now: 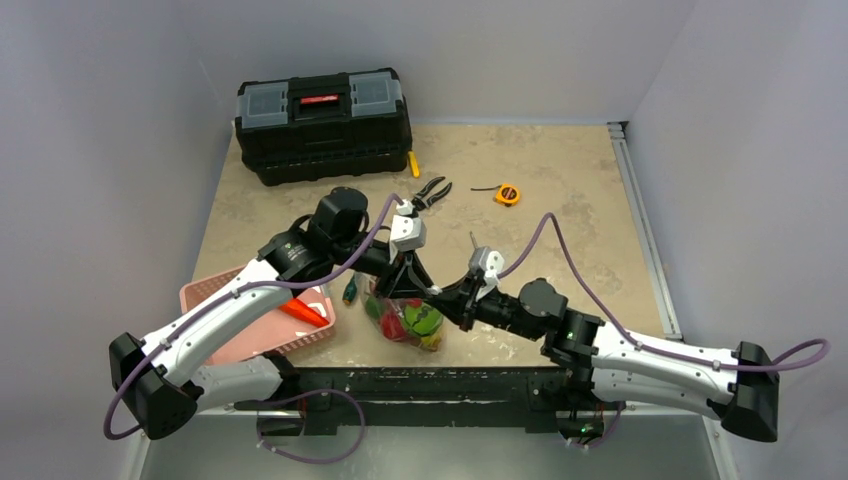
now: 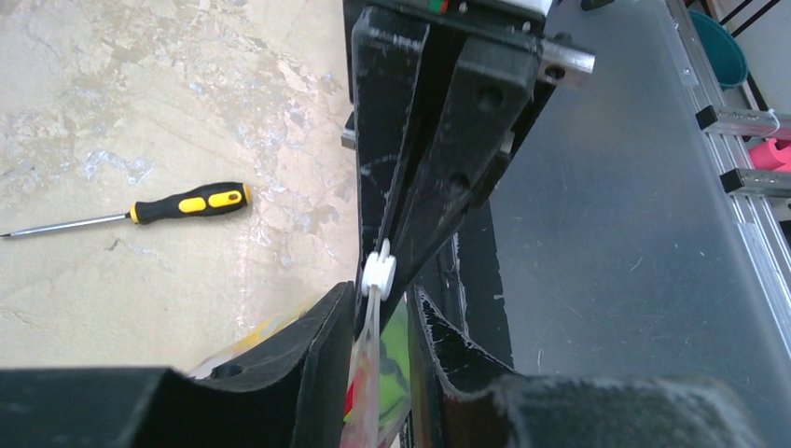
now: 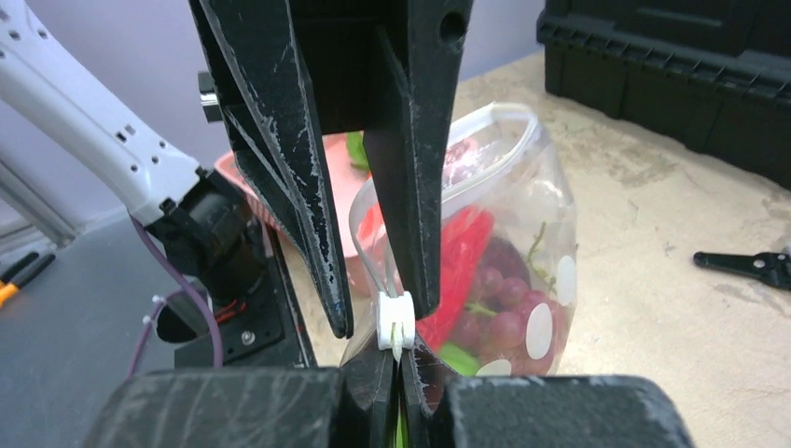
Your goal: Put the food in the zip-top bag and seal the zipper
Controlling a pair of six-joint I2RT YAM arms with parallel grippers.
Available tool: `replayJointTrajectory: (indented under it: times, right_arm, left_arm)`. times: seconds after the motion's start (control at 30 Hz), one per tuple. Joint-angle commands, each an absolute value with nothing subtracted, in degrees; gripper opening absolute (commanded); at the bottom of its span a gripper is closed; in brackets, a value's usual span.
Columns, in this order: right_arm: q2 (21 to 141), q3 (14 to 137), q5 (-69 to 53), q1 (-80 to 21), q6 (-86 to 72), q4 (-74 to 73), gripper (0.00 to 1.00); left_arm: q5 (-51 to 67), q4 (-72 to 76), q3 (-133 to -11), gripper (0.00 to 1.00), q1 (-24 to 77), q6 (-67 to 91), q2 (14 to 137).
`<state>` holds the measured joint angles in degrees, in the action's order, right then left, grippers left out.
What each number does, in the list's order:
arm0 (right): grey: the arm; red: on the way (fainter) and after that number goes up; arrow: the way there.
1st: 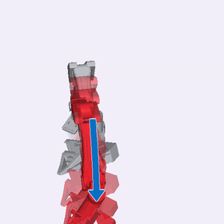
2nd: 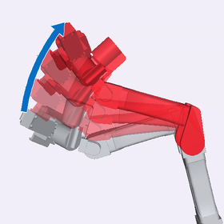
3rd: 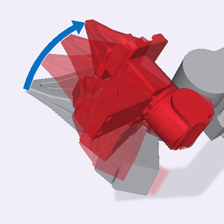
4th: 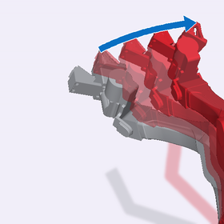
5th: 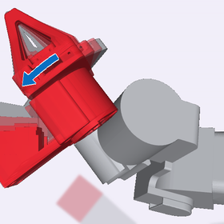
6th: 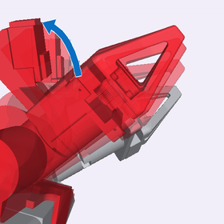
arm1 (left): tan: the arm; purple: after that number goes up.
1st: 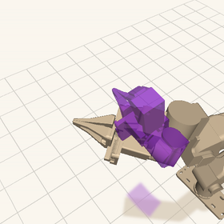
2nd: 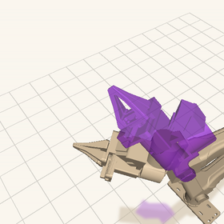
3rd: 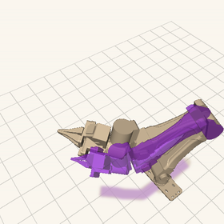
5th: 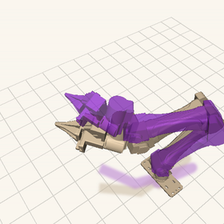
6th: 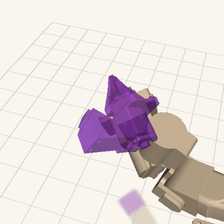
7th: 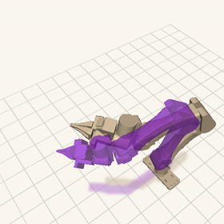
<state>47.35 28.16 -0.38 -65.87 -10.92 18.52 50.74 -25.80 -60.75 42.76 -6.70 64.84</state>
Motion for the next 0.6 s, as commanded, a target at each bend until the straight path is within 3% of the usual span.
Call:
replayJointTrajectory:
  times: [0.0,0.57]
  right_arm:
    - [43.2,26.5,1.2,-65.9,-12.4,26.8,0.00]
    - [46.7,28.6,0.2,-65.9,-12.9,25.4,0.00]
  left_arm:
    - [50.4,-26.3,-61.6,0.28,42.7,-9.1,63.3]
    - [53.0,-20.3,-60.3,0.34,42.8,-5.9,63.9]
